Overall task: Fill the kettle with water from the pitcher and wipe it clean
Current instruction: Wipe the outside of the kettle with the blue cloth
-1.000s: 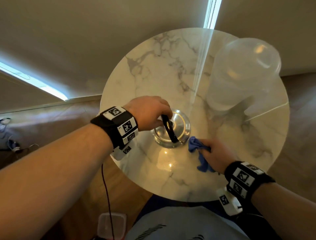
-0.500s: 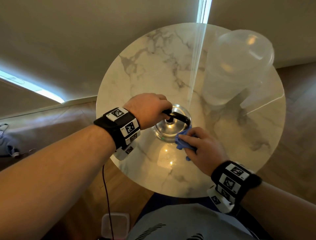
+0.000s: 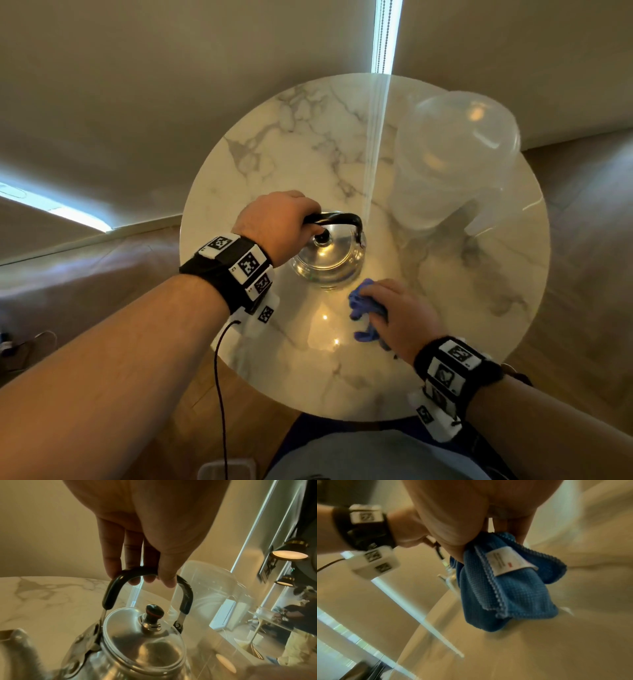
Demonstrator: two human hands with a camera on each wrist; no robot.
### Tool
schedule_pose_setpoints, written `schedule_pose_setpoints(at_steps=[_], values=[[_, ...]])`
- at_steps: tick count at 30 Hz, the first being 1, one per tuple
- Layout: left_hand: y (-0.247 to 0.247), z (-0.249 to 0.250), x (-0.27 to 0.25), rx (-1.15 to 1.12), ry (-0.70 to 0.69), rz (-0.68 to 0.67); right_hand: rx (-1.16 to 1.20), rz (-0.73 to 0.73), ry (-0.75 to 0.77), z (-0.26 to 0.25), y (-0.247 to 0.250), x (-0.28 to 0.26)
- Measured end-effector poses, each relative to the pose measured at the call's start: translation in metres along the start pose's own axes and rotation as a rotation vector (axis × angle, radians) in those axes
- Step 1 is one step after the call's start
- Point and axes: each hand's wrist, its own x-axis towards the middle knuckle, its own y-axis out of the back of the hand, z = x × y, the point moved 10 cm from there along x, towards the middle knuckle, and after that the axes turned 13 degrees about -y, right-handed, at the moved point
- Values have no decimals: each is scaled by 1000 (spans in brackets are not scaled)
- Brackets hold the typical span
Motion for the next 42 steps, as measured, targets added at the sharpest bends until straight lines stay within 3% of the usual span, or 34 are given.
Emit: schedule_pose_setpoints(at_steps=[3, 8, 18, 20, 22, 25, 28, 30, 33, 36, 39, 42], values=[[9, -9, 14, 22, 17, 13, 55, 55, -212, 49, 38, -9], [19, -23, 41, 30, 44, 38, -53, 228, -463, 117, 96, -21], [24, -40, 66, -2, 99, 68, -13, 434, -544, 149, 156, -26], [27, -41, 58, -27, 116, 133, -32, 453, -514, 148, 165, -17], [31, -30, 46, -39, 146, 261, -83, 374, -455, 144, 163, -3], [15, 23, 30, 4, 7, 352, -88, 331, -446, 155, 161, 11], [-46, 87, 24, -48, -181, 156, 53, 397, -703, 204, 172, 9], [-92, 121, 27, -111, -233, -23, 77, 269, -841, 225, 160, 7], [-142, 164, 38, -192, -266, -206, -4, 94, -811, 226, 140, 12], [-160, 197, 54, -260, -290, -243, 121, 51, -756, 219, 135, 11], [-160, 216, 70, -295, -279, -208, 311, 126, -800, 231, 148, -2], [-164, 238, 81, -312, -317, -185, 229, 159, -830, 251, 158, -24]])
